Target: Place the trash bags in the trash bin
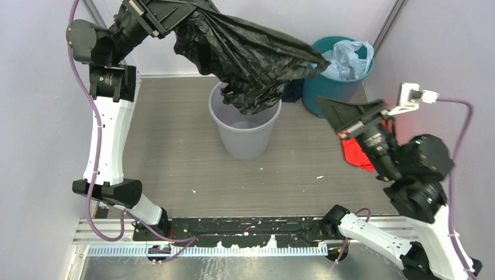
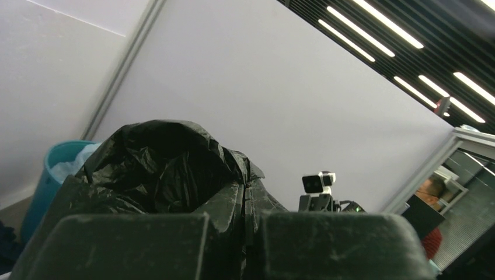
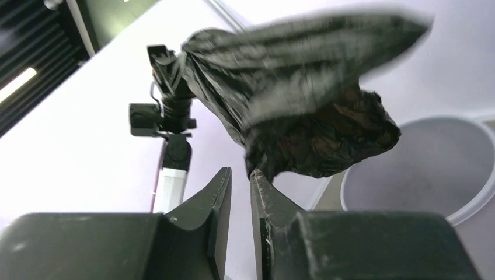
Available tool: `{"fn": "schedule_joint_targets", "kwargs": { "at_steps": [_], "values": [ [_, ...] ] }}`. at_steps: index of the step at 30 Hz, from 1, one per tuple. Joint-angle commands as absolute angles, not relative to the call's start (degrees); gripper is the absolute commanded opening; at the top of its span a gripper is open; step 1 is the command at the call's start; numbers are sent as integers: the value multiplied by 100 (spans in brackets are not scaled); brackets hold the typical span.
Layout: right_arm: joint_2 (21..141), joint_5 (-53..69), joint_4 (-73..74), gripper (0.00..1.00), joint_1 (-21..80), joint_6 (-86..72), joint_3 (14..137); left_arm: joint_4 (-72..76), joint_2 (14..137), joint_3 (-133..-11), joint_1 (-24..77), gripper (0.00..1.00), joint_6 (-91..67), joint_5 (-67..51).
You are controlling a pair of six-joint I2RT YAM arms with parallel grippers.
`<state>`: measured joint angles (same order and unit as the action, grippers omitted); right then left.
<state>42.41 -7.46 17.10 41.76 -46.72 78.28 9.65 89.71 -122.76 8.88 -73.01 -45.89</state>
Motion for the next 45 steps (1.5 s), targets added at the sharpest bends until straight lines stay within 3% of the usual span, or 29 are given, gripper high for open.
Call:
{"fn": "schedule_joint_targets", "kwargs": {
  "at_steps": [1, 5, 12, 16, 21, 32, 45],
  "values": [
    [4010, -1129, 2159, 24, 4157, -4127, 8342, 2041, 8906, -12076, 869, 0, -8004, -4999],
    [4045, -968, 2281, 27, 4152, -4172, 8456, 2391, 8825, -11718, 885, 0, -8227, -5039],
    [4724, 457, 2642, 52, 4156, -5005, 8541, 2276, 9217, -12432, 888, 0, -8331, -4965],
    [5062, 1321, 1762, 64, 4151, -5975, 8222, 2158, 9359, -12609, 894, 0, -8205, -4755],
    [5528, 1767, 787, 69, 4150, -6757, 8073, 2329, 9360, -12417, 896, 0, -8217, -4545],
    [6148, 1106, 1134, 72, 4296, -6836, 8399, 2239, 9473, -12492, 909, 0, -8110, -4155],
    [7154, -978, 1280, 73, 5450, -5575, 9011, 2953, 8988, -11582, 993, 0, -8614, -3831]
  ]
}}
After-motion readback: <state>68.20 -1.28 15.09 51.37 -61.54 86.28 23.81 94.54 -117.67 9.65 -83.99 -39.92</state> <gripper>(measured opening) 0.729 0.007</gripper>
